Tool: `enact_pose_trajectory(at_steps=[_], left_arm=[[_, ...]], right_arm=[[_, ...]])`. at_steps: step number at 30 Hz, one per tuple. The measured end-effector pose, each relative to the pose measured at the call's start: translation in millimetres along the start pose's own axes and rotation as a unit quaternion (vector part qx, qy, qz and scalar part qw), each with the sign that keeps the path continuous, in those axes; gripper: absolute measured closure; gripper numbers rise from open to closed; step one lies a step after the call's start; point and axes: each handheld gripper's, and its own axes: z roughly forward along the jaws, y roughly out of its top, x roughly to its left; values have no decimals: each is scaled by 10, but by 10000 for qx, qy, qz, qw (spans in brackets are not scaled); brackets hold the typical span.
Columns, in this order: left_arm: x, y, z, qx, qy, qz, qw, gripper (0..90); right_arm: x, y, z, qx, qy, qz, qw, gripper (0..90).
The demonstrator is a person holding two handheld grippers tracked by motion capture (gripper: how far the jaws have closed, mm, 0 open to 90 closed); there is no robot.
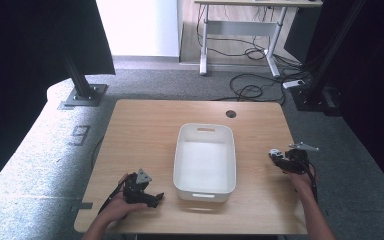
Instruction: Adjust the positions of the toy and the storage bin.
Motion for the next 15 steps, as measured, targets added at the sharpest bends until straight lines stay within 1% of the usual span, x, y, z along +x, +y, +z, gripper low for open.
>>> enact_pose_trajectory(at_steps=[3, 7, 10, 12, 14, 15], left_arm=[[0, 0, 0, -1, -1, -3, 10000, 0], [0, 0, 0, -1, -1, -3, 10000, 0], [0, 0, 1, -3, -1, -3, 10000, 0], [0, 0, 1, -2, 0, -2, 10000, 0], [0, 0, 1, -8, 2, -5, 10000, 0], [0, 0, 1, -7, 2, -3, 10000, 0]], right_arm=[[-13, 1, 13, 6, -15, 29, 10000, 380], [-39, 16, 48, -14, -49, 138, 9999, 381], [-54, 35, 90, -3, -53, 157, 9999, 381], [-47, 49, 114, -3, -55, 125, 9999, 381], [-38, 52, 141, -30, -164, 64, 9998, 381], [-45, 49, 155, -32, -202, 78, 9998, 381]])
